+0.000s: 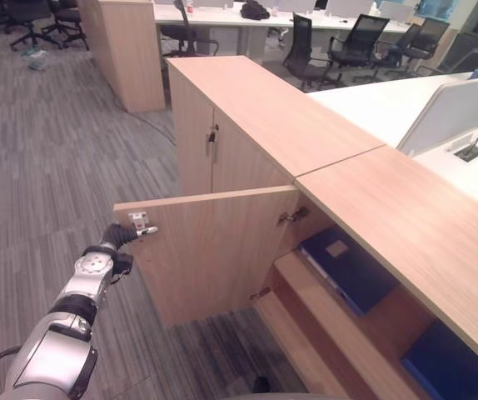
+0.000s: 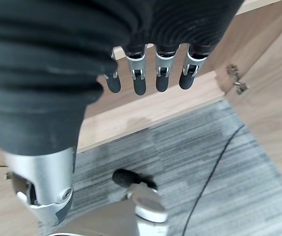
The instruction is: Put the empty folder in the office cabinet
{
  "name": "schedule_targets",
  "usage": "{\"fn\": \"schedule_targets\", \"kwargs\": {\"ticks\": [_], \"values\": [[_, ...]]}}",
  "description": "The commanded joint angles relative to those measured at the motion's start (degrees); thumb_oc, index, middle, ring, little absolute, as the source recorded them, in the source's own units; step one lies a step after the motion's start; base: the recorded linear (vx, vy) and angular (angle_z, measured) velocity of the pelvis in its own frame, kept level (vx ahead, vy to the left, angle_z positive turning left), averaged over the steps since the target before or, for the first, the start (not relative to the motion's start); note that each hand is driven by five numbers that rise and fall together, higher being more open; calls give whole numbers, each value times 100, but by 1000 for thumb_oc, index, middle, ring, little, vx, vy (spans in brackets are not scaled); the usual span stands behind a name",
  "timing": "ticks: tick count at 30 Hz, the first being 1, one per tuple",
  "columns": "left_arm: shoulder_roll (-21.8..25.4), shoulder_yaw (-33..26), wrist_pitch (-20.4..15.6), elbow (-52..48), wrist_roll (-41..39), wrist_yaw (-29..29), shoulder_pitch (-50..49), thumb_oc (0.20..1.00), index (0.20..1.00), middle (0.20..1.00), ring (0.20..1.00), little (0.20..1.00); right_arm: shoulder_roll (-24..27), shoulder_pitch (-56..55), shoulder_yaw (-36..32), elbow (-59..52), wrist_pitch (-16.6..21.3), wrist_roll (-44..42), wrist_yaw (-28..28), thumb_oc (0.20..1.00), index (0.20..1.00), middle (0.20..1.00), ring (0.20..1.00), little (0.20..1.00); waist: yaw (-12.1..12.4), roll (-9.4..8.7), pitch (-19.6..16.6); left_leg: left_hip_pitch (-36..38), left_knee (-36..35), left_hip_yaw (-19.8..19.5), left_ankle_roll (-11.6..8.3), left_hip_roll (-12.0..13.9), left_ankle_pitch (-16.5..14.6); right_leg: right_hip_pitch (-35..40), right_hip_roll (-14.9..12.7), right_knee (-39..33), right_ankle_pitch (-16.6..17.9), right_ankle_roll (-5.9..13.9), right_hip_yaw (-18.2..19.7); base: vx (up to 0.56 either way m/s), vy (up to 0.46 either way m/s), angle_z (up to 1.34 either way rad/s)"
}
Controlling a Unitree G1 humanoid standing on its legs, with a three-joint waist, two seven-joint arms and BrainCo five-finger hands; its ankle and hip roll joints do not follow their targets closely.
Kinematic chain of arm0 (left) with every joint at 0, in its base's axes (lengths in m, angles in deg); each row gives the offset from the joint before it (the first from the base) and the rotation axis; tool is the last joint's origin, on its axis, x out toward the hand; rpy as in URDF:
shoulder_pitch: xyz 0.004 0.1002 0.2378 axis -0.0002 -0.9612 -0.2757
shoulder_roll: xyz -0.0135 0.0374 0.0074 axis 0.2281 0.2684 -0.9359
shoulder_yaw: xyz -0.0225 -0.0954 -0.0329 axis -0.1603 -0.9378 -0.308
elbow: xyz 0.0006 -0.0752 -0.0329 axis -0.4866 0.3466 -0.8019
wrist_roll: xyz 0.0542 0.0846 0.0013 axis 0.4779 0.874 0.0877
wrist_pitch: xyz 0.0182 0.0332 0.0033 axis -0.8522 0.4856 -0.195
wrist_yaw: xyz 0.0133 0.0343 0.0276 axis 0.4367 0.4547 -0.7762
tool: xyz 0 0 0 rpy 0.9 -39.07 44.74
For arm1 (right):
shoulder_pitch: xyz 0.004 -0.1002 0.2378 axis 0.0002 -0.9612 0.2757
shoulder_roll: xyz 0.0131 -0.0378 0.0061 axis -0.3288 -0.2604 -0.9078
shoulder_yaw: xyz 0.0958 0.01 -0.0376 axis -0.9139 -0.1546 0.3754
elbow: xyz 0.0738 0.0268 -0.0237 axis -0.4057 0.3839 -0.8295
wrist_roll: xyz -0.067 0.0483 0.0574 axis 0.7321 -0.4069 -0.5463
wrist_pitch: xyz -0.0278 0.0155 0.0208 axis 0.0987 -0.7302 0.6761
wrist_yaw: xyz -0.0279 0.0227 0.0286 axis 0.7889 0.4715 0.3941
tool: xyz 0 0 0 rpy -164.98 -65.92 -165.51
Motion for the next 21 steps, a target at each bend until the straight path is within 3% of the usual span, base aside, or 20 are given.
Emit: {"fn": "schedule_targets", "kwargs": {"ticks": [1,5,7,10,12,13,14,15,16,18,21], "values": [[-854,711,-271,-678,527,575,481,1000,1000,1000,1000,1000,114,354,131,168,8,66,45,1000,1000,1000,1000,1000,-384,156,118,-152,21,-230,-143,86,-228,781,-371,175,-788,716,45,-53,22,21],[-775,889,-198,-1555,466,869,-194,1000,1000,1000,1000,1000,89,450,-33,134,-16,-57,61,1000,1000,1000,1000,1000,-269,275,270,-277,21,-278,-107,68,-154,632,-414,354,-796,719,-11,-102,2,15],[-681,946,-130,-1887,460,990,-439,1000,1000,1000,1000,1000,94,762,-56,57,-50,-52,89,1000,1000,1000,1000,1000,-153,414,504,-431,21,-162,-76,148,-68,258,-473,829,-772,771,-144,-293,-25,-1],[-454,826,13,-2263,303,1205,-1066,1000,1000,1000,1000,1000,86,1025,-111,-34,-60,-67,95,1000,1000,1000,1000,1000,168,640,553,-759,21,152,-56,320,168,198,-741,1343,-978,730,-912,-286,-61,-28],[-417,749,77,-2391,243,1285,-1344,1000,1000,1000,1000,1000,78,1062,-109,-45,-57,-49,102,1000,1000,1000,1000,1000,237,687,522,-801,21,250,-51,363,227,219,-878,1560,-1039,709,-1047,-137,-38,-52],[-384,687,111,-2525,207,1355,-1598,1000,1000,1000,1000,1000,80,1092,-114,-39,-52,-21,93,1000,1000,1000,1000,1000,325,734,490,-822,21,336,-32,400,259,265,-1018,1697,-1029,692,-1152,-172,-111,-75],[-344,583,154,-2693,155,1456,-2014,1000,1000,1000,1000,1000,86,1148,-148,-27,-35,13,100,1000,1000,1000,1000,1000,524,763,416,-881,21,505,-32,459,324,491,-1332,1740,-905,723,-1382,-160,-105,-62],[-335,574,163,-2715,156,1458,-2045,1000,1000,1000,1000,1000,83,1135,-137,-27,-33,14,100,1000,1000,1000,1000,1000,520,743,433,-833,21,512,-28,429,292,522,-1367,1769,-941,748,-1370,-249,-236,-62],[-410,454,241,-2727,60,1509,-2370,1000,1000,1000,1000,1000,77,1214,-178,-4,-20,8,134,1000,1000,1000,1000,1000,740,735,331,-972,26,676,-45,459,430,804,-1620,1580,-625,864,-1577,-191,-169,-72],[-517,304,290,-2785,21,1500,-2645,1000,1000,1000,1000,1000,50,1224,-190,-6,-13,-8,165,1000,1000,1000,1000,1000,861,680,267,-1007,61,779,-76,412,440,1094,-1738,1214,-526,1010,-1594,-157,-189,-92],[-673,215,322,-2965,-106,1482,-2844,1000,1000,1000,1000,1000,64,1273,-141,-95,5,1,178,1000,1000,1000,1000,1000,832,811,223,-1061,92,934,-270,671,661,1198,-1533,640,-691,1055,-1547,-131,-315,-86]]}}
